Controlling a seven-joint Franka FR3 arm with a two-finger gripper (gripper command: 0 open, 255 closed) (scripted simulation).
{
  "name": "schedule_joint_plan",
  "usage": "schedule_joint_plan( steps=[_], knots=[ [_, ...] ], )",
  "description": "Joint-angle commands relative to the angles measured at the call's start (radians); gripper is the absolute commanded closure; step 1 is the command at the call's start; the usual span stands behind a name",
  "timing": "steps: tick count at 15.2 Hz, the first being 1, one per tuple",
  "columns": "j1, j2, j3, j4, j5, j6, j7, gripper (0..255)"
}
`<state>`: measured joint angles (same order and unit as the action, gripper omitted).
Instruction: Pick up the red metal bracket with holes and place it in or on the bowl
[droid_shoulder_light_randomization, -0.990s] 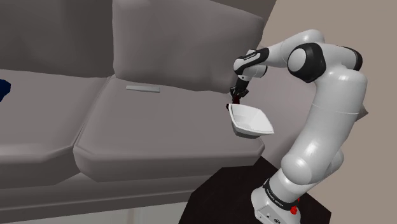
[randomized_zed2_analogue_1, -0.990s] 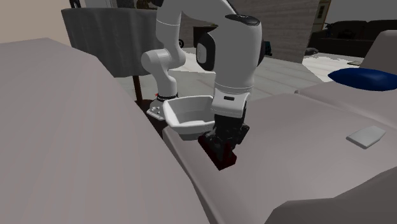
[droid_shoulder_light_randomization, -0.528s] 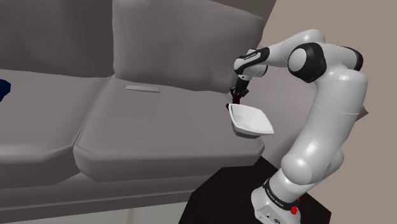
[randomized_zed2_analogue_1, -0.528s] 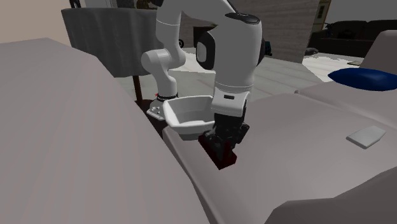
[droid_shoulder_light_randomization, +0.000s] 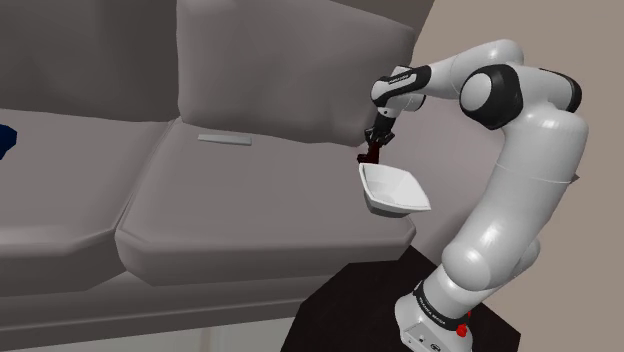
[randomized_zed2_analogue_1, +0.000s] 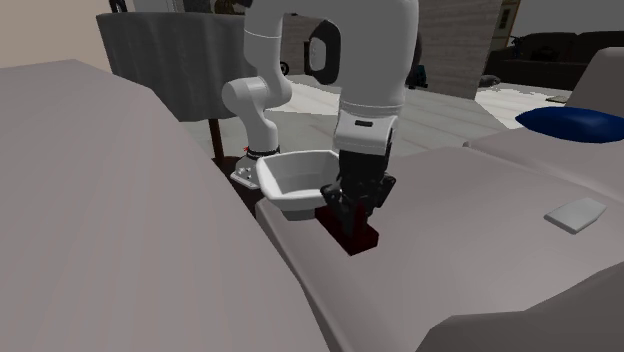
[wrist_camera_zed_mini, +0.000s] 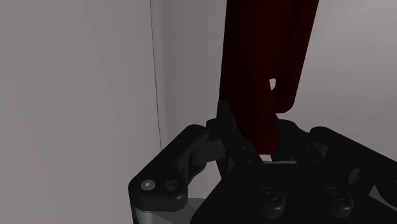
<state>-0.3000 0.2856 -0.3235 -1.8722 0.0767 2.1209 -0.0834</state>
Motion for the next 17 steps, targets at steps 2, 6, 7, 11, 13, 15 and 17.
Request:
schedule_joint_plan(
  steps=[2,6,7,11,13,15,17],
  knots=[
    [0.002,-0.018,-0.002,0.019,-0.007,-0.037,0.003,255],
    [0.003,-0.039,-0.005,0.048,-0.015,-0.085,0.008,255],
    [0.004,-0.043,-0.006,0.055,-0.017,-0.097,0.009,255],
    [0.005,-0.060,-0.007,0.088,-0.024,-0.146,0.012,255],
    [0.005,-0.067,-0.008,0.106,-0.027,-0.171,0.014,255],
    [0.006,-0.073,-0.009,0.126,-0.029,-0.196,0.015,255],
    [0.006,-0.079,-0.010,0.146,-0.031,-0.221,0.016,255]
  ],
)
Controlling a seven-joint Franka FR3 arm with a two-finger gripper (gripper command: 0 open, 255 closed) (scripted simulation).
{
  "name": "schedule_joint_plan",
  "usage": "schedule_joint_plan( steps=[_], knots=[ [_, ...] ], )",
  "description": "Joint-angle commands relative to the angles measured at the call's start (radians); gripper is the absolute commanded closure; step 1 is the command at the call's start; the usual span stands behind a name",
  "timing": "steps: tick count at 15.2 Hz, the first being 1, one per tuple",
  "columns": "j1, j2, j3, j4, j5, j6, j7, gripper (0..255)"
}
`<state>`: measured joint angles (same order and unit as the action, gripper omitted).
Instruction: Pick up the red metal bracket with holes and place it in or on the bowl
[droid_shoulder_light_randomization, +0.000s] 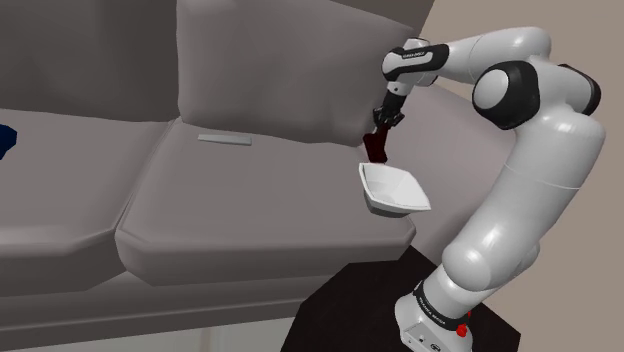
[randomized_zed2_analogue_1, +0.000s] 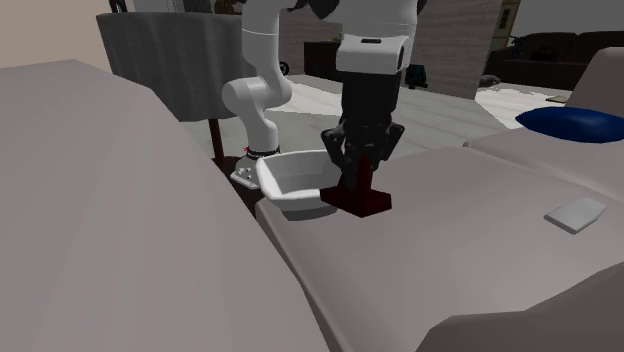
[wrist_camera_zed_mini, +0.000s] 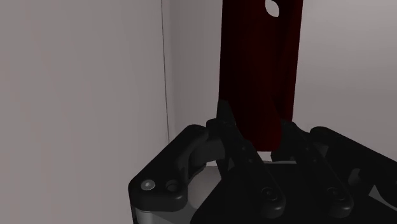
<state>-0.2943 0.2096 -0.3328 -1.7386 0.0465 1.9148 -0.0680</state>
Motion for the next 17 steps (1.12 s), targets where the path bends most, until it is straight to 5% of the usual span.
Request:
schedule_joint_plan(
  steps=[1,12,17],
  knots=[
    [0.000,-0.005,-0.001,0.022,-0.002,-0.027,0.001,255],
    [-0.002,-0.016,-0.003,0.154,-0.007,-0.170,0.003,255],
    [0.037,-0.236,0.011,-0.078,-0.079,-0.146,0.065,255]
  ],
)
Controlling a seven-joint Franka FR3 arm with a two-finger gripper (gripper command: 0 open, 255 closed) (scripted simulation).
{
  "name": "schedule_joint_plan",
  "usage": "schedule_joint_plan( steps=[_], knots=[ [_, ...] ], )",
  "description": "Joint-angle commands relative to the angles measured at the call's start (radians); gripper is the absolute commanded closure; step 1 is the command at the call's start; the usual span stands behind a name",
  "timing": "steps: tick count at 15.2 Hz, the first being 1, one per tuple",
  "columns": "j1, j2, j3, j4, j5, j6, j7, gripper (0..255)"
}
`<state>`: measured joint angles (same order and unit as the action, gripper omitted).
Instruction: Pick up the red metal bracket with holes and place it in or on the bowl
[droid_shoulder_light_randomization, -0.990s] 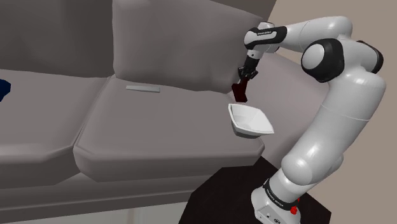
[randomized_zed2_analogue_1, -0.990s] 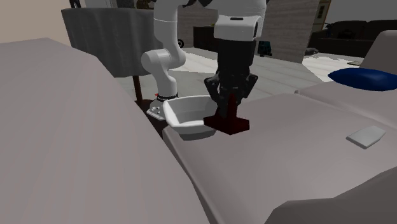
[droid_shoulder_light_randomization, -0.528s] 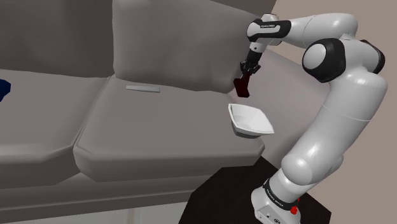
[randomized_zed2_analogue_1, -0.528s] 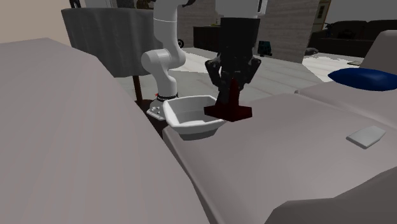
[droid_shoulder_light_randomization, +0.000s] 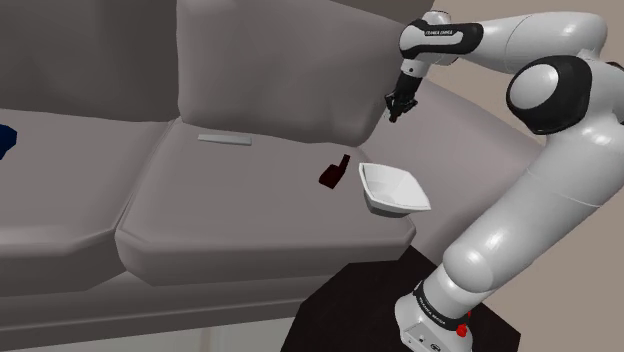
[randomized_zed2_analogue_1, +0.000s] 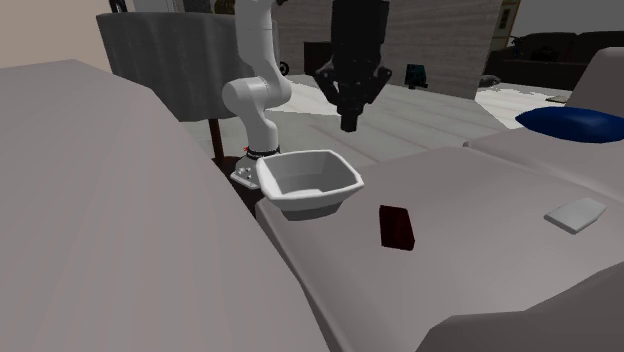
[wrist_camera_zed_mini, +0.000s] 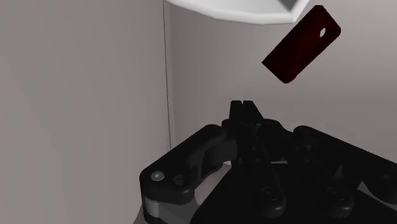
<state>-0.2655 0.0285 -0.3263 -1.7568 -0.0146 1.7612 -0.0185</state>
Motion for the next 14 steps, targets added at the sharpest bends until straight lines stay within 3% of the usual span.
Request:
schedule_joint_plan(
  steps=[1,2,3,8,14],
  knots=[
    [0.013,-0.097,0.010,-0.101,-0.031,0.007,0.029,255],
    [0.007,-0.037,0.005,-0.033,-0.011,-0.003,0.014,255],
    [0.007,-0.037,0.005,-0.033,-0.011,-0.003,0.014,0],
    [0.039,-0.078,0.043,-0.215,-0.016,0.148,0.255,0],
    [0.074,-0.055,0.091,-0.355,-0.004,0.323,0.536,0]
  ],
)
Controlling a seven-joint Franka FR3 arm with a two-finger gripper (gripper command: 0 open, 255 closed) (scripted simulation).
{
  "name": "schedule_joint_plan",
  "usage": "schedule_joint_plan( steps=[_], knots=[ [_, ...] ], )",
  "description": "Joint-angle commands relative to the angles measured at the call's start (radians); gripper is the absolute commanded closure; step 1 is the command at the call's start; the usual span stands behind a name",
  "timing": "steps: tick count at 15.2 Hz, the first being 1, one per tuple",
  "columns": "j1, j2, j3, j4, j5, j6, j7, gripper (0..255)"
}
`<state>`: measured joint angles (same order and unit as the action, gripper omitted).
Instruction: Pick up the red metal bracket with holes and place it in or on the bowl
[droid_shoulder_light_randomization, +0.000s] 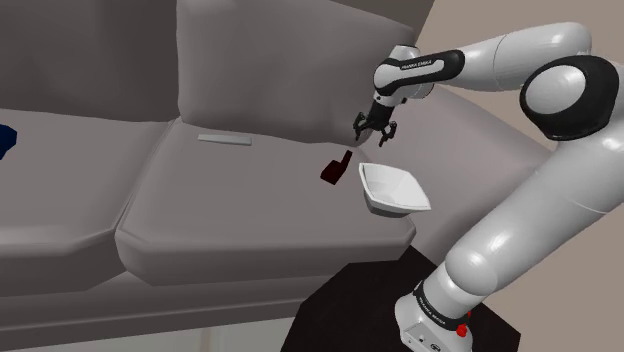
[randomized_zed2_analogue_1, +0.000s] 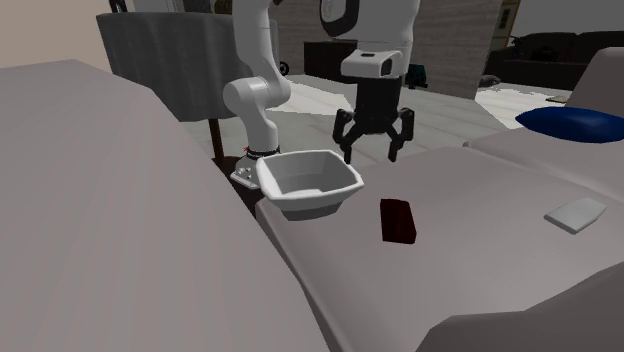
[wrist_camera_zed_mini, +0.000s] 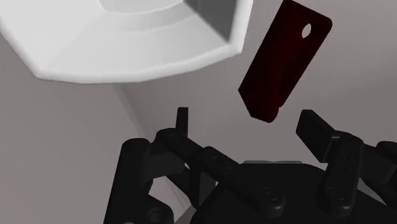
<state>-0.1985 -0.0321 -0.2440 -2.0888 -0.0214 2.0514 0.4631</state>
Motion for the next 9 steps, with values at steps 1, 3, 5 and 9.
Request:
schedule_joint_plan(
  steps=[1,3,5,9],
  knots=[
    [0.014,0.017,0.017,-0.038,0.006,0.061,0.101,0],
    [0.028,0.045,0.031,-0.062,0.013,0.117,0.192,0],
    [0.042,0.081,0.044,-0.076,0.021,0.171,0.282,0],
    [0.061,0.142,0.058,-0.086,0.034,0.246,0.388,0]
  ],
)
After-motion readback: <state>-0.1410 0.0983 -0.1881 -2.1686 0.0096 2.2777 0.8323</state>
